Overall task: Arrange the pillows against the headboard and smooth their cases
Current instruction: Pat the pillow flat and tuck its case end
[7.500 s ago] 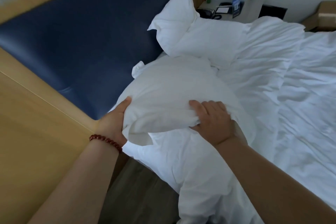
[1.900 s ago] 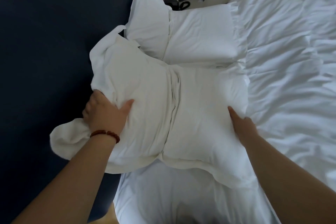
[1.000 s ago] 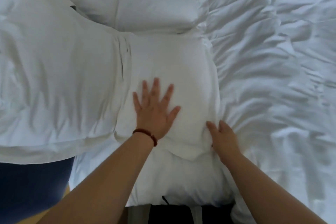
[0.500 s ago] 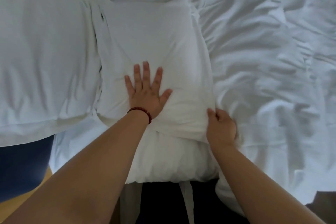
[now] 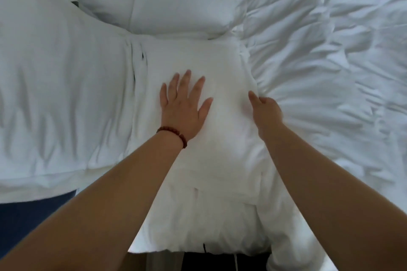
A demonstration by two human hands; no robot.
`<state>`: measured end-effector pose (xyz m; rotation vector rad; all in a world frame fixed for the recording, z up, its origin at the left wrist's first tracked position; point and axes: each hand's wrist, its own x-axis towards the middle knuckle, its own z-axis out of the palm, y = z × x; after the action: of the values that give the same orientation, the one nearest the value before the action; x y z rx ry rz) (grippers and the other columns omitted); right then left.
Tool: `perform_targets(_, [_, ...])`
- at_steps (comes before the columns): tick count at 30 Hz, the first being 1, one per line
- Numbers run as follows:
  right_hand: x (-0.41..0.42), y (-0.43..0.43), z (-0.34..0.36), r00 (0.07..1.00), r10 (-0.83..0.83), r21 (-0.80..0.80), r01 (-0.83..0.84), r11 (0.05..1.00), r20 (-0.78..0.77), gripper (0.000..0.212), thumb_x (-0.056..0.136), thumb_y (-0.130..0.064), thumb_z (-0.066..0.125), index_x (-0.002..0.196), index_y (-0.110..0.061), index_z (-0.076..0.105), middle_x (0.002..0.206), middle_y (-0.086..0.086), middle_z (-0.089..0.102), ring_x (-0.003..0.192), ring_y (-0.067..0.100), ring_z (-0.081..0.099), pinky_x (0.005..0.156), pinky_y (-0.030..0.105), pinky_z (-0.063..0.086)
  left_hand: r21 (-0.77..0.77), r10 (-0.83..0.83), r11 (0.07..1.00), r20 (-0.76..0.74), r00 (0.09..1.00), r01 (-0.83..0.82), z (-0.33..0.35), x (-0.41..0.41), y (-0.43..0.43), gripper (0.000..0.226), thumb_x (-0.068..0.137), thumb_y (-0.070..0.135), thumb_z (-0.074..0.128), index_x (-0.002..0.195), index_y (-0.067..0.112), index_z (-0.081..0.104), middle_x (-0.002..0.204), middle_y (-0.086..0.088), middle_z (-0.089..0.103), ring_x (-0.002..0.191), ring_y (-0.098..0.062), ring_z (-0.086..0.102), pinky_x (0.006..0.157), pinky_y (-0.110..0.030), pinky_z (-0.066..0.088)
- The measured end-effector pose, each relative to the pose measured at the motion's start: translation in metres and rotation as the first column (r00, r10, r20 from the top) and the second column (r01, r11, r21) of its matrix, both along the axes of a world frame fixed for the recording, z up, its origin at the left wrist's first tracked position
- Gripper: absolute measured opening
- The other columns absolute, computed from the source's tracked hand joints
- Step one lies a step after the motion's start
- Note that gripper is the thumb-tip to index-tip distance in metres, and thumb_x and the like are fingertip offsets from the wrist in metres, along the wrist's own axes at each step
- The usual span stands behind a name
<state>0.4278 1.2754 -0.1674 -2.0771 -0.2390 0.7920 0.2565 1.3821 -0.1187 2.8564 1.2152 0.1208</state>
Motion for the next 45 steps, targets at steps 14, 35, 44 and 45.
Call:
perform_targets(14, [0.069,0.088,-0.008,0.993,-0.116,-0.012,0.116,0.993,0.001,0.038,0.094,-0.047,0.057,0.088,-0.01,0.066,0.067,0.0,0.053,0.076,0.022,0.052,0.069,0.028,0.038,-0.141,-0.045,0.99,-0.222,0.974,0.013,-0.039,0.054,0.072,0.074,0.088,0.066,0.006,0.155,0.035,0.01,0.165,-0.003,0.008,0.15,-0.029,0.006,0.119,-0.046,-0.001])
perform_targets(35, [0.154,0.236,-0.021,0.974,-0.094,0.185,0.133,0.974,-0.204,0.043,0.07,-0.017,0.081,0.111,-0.016,0.069,0.098,0.002,0.072,0.084,0.019,0.07,0.078,0.031,0.058,-0.203,0.084,0.971,-0.188,0.979,-0.122,-0.032,0.075,0.164,0.073,0.093,0.067,0.015,0.156,0.031,0.007,0.165,-0.002,0.004,0.151,-0.027,-0.003,0.121,-0.045,-0.006])
perform_targets(44, [0.139,0.225,-0.034,0.953,-0.304,0.275,0.294,0.915,-0.007,0.019,0.081,-0.014,0.074,0.093,-0.026,0.067,0.075,-0.01,0.055,0.063,0.007,0.054,0.063,0.02,0.051,-0.185,0.133,0.967,-0.225,0.965,-0.177,-0.057,0.067,0.179,0.083,0.083,0.069,-0.006,0.156,0.032,0.002,0.165,-0.006,-0.007,0.149,-0.033,-0.016,0.116,-0.054,-0.016])
perform_targets(45, [0.138,0.227,-0.03,0.942,-0.337,0.303,0.322,0.897,-0.003,0.018,0.081,-0.014,0.074,0.093,-0.026,0.067,0.075,-0.012,0.055,0.064,0.004,0.053,0.065,0.017,0.05,-0.2,0.135,0.963,-0.212,0.968,-0.179,-0.06,0.066,0.181,0.083,0.083,0.069,-0.006,0.156,0.032,0.002,0.165,-0.006,-0.008,0.149,-0.032,-0.016,0.116,-0.054,-0.016])
